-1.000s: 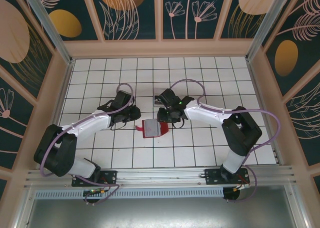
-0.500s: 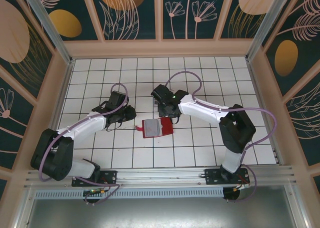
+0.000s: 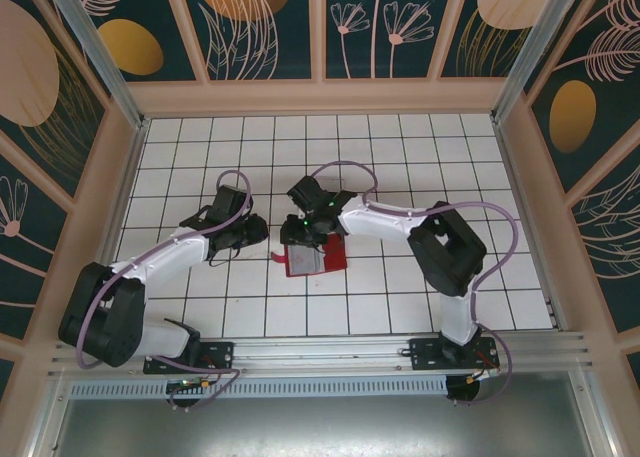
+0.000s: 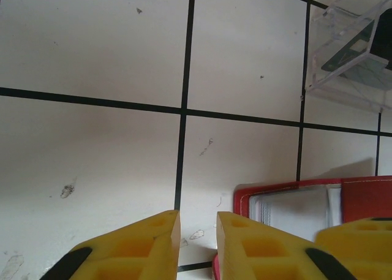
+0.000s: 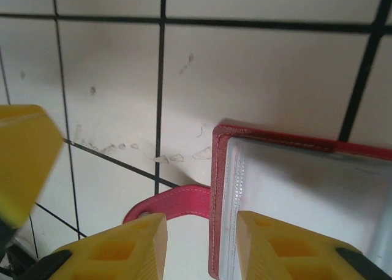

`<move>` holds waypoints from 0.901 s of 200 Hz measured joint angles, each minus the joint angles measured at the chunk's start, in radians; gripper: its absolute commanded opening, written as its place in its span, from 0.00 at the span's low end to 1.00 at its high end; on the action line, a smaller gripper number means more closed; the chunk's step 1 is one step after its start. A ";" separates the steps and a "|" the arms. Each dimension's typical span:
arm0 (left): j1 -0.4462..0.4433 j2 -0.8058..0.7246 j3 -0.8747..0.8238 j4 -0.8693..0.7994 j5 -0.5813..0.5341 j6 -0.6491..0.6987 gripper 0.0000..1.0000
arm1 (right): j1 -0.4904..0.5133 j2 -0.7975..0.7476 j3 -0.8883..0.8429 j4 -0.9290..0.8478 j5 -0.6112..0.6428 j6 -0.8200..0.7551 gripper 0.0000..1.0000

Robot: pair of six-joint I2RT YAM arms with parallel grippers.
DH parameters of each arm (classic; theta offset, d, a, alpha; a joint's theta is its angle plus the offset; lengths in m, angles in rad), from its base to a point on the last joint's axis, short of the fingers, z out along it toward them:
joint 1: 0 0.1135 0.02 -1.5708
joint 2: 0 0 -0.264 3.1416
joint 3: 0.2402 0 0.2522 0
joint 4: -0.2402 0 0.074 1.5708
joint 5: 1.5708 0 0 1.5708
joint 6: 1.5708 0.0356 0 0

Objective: Take the credit cards out of the card holder

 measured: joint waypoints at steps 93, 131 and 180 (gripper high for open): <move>0.000 -0.008 -0.001 0.000 0.004 0.000 0.25 | 0.004 0.045 -0.002 0.025 -0.055 0.008 0.36; 0.000 -0.008 -0.001 0.000 0.007 0.000 0.25 | 0.006 0.048 -0.010 0.005 -0.045 0.008 0.36; 0.000 -0.008 -0.001 0.000 0.008 0.000 0.25 | 0.016 0.048 -0.002 -0.059 0.024 0.007 0.36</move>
